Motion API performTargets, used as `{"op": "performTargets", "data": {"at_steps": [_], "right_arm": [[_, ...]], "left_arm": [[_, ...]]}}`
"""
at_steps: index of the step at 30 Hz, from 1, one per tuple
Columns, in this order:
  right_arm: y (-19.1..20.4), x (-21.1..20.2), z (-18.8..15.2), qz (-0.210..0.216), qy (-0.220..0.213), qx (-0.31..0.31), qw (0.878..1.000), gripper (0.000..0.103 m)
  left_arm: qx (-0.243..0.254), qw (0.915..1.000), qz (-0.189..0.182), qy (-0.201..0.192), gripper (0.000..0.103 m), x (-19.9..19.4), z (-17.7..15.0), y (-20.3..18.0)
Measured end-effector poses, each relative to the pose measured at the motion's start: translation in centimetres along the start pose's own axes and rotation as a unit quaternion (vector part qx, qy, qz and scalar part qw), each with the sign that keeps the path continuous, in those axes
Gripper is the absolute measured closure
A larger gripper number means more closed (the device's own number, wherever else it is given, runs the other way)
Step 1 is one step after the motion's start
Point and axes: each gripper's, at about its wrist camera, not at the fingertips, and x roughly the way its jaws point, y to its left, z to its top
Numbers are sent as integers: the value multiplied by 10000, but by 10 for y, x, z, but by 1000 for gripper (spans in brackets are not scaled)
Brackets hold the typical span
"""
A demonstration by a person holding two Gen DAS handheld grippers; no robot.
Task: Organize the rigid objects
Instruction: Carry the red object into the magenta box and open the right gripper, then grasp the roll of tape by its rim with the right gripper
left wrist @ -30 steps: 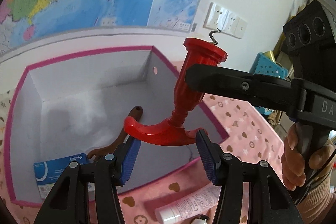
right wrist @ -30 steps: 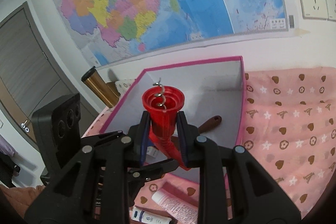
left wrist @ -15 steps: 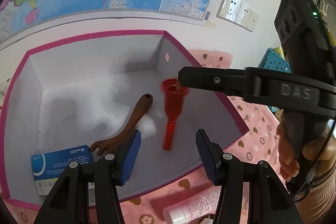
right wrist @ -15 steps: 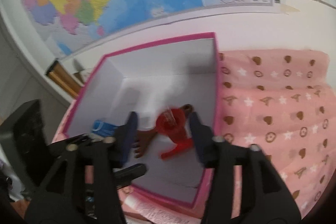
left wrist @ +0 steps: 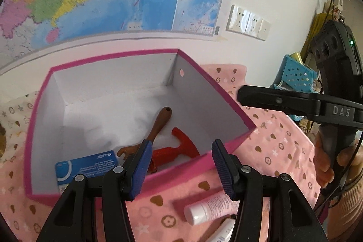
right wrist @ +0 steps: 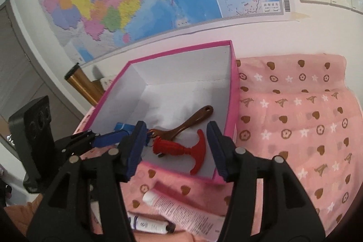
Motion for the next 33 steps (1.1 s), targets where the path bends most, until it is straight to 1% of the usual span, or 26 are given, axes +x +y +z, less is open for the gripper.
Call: {"op": "performTargets", "data": {"at_steps": [3, 7, 10, 12, 13, 15, 18, 20, 24, 25, 26, 28, 30, 33], "right_arm": [[4, -18, -10, 169, -115, -66, 9998, 46], [10, -43, -28, 348, -198, -243, 9989, 46], [12, -60, -49, 464, -172, -306, 9983, 46], [11, -68, -66, 406, -86, -373, 9984, 46], [11, -70, -73, 374, -27, -410, 9985, 46], [9, -74, -93, 177, 158, -492, 9985, 46], [3, -78, -124, 116, 450, -470, 9978, 46], [0, -79, -140, 18, 620, -480, 9969, 46], [-3, -72, -174, -223, 1131, -531, 9919, 46], [-2, -71, -179, -245, 1204, -566, 9908, 46], [1, -69, -186, -289, 1319, -663, 9886, 47], [6, -66, -197, -291, 1432, -816, 9859, 55], [13, -59, -206, -339, 1607, -1029, 9810, 67], [18, -53, -214, -414, 1748, -1212, 9762, 75]], "left_arm": [[60, 9999, -119, -109, 47, -16, -7, -4], [239, 9991, -274, -221, 44, -36, -21, -16], [369, 9983, -431, -162, 43, -44, -33, -26], [415, 9973, -611, -60, 43, -46, -44, -35], [391, 9964, -748, 23, 43, -45, -49, -40], [441, 9951, -874, 149, 43, -44, -59, -48], [583, 9924, -1037, 303, 43, -42, -75, -61], [554, 9904, -1200, 411, 43, -40, -83, -66], [487, 9889, -1304, 524, 43, -36, -92, -71], [476, 9888, -1308, 540, 43, -35, -94, -71], [468, 9888, -1310, 547, 43, -37, -96, -73], [461, 9888, -1303, 554, 43, -38, -97, -73], [458, 9890, -1290, 561, 43, -40, -100, -74], [454, 9891, -1283, 569, 43, -42, -102, -75]]}}
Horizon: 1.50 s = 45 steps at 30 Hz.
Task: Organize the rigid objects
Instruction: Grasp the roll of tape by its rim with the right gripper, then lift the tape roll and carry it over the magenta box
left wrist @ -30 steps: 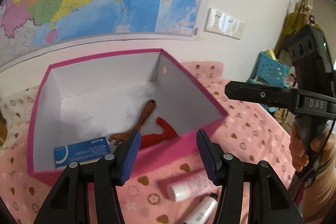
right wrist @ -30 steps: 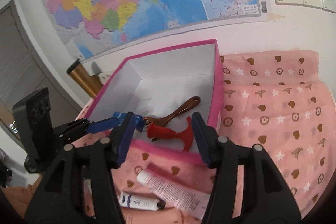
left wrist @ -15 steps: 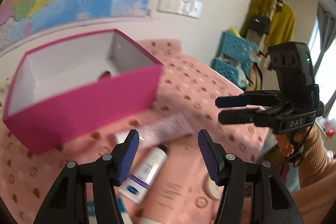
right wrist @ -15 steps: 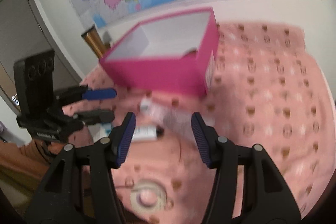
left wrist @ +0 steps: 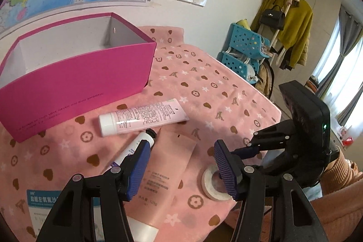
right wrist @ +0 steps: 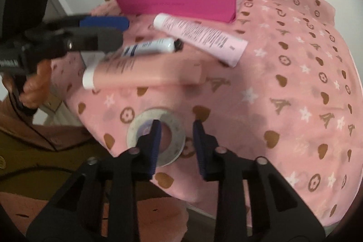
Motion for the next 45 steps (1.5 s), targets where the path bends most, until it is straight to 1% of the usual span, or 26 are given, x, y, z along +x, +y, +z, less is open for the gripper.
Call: {"op": "performTargets", "data": {"at_steps": [6, 7, 8, 11, 15, 19, 22, 25, 29, 32, 33, 37, 40, 41, 43, 45], "right_arm": [[0, 7, -1, -91, 33, -3, 10000, 76], [1, 7, 0, -119, 35, -29, 9999, 77], [1, 8, 0, -160, 44, -62, 9998, 82], [4, 9, 0, -262, 19, -182, 9995, 86], [3, 6, 2, -269, -21, -105, 9996, 86], [-1, -6, 7, -289, -214, 27, 9993, 86], [-2, -20, 17, -351, -463, 86, 9983, 86], [0, -28, 26, -308, -652, 99, 9973, 86], [1, -33, 44, -287, -860, 58, 9959, 86], [5, -33, 56, -214, -982, 20, 9949, 86], [5, -33, 59, -189, -1012, -1, 9947, 86], [7, -31, 70, -156, -1109, -57, 9937, 86], [7, -31, 79, -159, -1176, -104, 9929, 86], [7, -32, 84, -150, -1215, -120, 9924, 86], [7, -34, 92, -175, -1273, -171, 9916, 86], [8, -36, 101, -197, -1345, -223, 9905, 86]], "left_arm": [[2, 10000, -4, 30, 43, 0, -5, -2], [0, 10000, -11, 37, 43, 0, -6, -3], [6, 10000, -28, 50, 43, 0, -7, -4], [8, 10000, -47, 74, 43, 0, -9, -4], [9, 9999, -103, 104, 43, 0, -11, -5], [45, 9996, -244, 116, 43, -2, -12, -8], [171, 9991, -356, 119, 43, -2, -12, -13], [293, 9987, -410, 95, 43, -3, -12, -20], [183, 9990, -405, 83, 43, -3, -7, -15], [97, 9991, -412, 17, 45, -5, -3, -10], [77, 9992, -389, -21, 46, -6, -1, -8], [14, 9994, -340, -116, 56, -9, 4, -3], [-7, 9991, -374, -203, 57, -12, 9, -2], [7, 9991, -346, -232, 57, -13, 11, -1], [54, 9994, -176, -299, 57, -15, 18, -1], [44, 9993, -120, -342, 60, -17, 24, 2]]}}
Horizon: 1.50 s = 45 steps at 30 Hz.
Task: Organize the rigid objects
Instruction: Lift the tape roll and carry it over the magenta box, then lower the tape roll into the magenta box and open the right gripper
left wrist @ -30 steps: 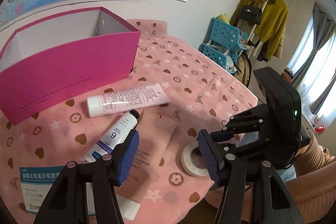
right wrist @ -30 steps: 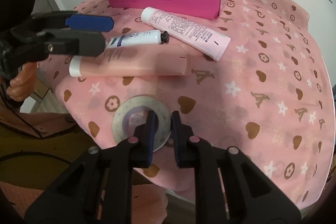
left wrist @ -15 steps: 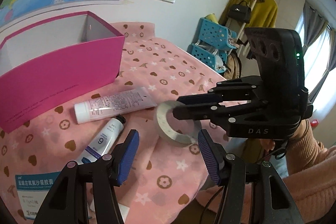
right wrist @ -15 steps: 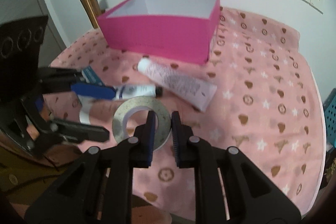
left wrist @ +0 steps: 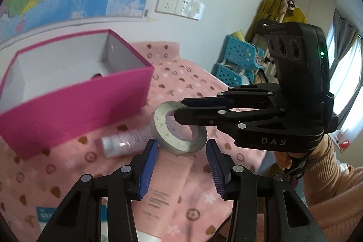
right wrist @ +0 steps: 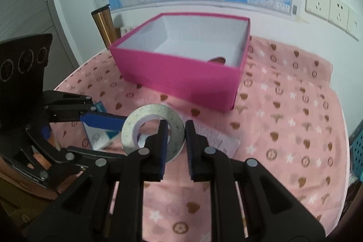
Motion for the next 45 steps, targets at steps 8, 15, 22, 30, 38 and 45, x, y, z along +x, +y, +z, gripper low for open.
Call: {"op": "performTargets", "data": {"at_steps": [8, 15, 22, 30, 38, 45], "right_arm": [[-10, -1, 34, 85, -236, 22, 9997, 86], [-18, 8, 61, 11, -318, -27, 9995, 86], [-29, 20, 84, -74, -320, -61, 9994, 86], [-47, 43, 103, -149, -200, 9, 9997, 86], [-59, 62, 112, -223, -26, 91, 9997, 86], [-68, 84, 114, -271, 250, 243, 9990, 86]], "left_arm": [[-137, 9994, 145, -271, 65, -4, 30, 19], [-217, 9987, 345, -313, 65, 4, 55, 34], [-228, 9977, 552, -311, 65, 15, 78, 50], [-296, 9966, 753, -172, 65, 36, 94, 67], [-412, 9956, 842, -45, 65, 51, 99, 81], [-493, 9944, 921, 146, 65, 68, 100, 92]]}}
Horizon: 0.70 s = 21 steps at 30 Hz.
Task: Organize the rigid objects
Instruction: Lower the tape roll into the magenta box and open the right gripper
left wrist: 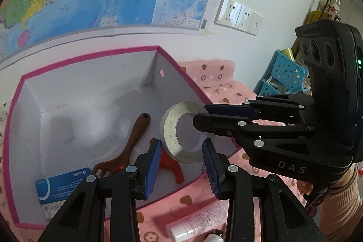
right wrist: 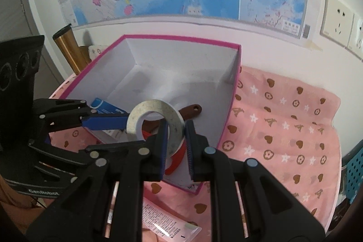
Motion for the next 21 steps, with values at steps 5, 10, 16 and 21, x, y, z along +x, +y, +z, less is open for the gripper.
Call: {"op": "performTargets", "data": {"at_steps": [5, 10, 16, 21], "right_arm": [[-4, 9, 0, -131, 140, 125, 9997, 84], [-6, 2, -4, -187, 35, 176, 9997, 77], [-8, -21, -17, 24, -243, 315, 9992, 67], [-9, -41, -36, 256, -420, 480, 9976, 64]], "left_arm": [[-86, 9999, 117, 88, 64, 7, 3, 6], [-104, 9996, 260, 20, 63, 3, 0, 10], [40, 9989, 388, -278, 56, -20, -11, 9], [172, 9973, 446, -550, 51, -45, -25, 6]]}}
